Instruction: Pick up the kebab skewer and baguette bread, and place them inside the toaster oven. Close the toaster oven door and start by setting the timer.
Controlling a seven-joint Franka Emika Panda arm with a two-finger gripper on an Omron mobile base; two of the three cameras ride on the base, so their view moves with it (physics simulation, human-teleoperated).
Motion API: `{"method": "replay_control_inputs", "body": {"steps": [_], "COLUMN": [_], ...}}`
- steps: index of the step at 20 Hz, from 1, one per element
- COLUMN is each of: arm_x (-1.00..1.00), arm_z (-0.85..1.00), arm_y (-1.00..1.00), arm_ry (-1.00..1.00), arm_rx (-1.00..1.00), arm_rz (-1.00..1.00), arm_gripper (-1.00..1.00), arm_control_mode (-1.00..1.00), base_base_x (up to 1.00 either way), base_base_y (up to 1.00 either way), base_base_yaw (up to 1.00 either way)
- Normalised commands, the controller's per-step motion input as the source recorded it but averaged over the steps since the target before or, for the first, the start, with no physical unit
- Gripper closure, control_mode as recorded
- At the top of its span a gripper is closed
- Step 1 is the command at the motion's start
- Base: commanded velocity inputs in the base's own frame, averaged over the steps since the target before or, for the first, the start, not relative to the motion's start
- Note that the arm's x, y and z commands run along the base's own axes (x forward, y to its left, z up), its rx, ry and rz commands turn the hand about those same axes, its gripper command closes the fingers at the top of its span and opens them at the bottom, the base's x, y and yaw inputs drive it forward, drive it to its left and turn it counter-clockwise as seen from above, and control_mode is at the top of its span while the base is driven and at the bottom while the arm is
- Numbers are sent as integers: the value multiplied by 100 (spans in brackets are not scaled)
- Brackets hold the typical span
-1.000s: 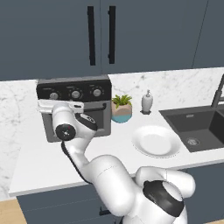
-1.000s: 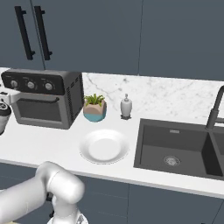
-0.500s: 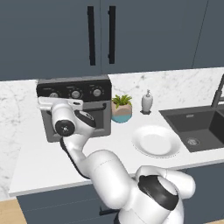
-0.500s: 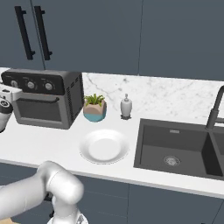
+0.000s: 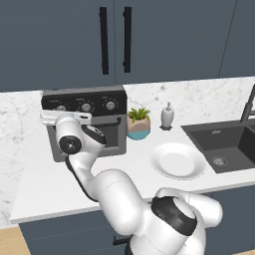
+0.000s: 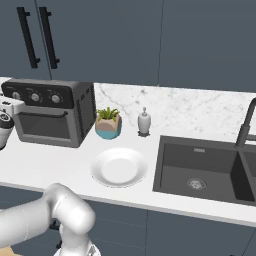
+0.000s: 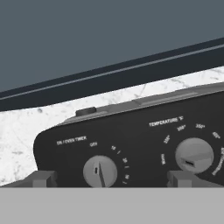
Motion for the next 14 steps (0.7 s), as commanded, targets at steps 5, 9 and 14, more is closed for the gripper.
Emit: {"method": "replay_control_inputs", "body": {"steps": [5, 9, 14], "arm_x": [5, 2, 15], "arm_z": [-8, -13, -7], "arm_y": [9, 0, 0], "arm_ry": [0, 0, 0], "arm_rx": [0, 0, 0], "arm_rz": [0, 0, 0], "arm_gripper": [-100, -100, -100], "arm_control_mode": [-100, -100, -100], "base_base_x": [0, 0, 0], "base_base_y": [0, 0, 0], "base_base_yaw": [0, 0, 0]}}
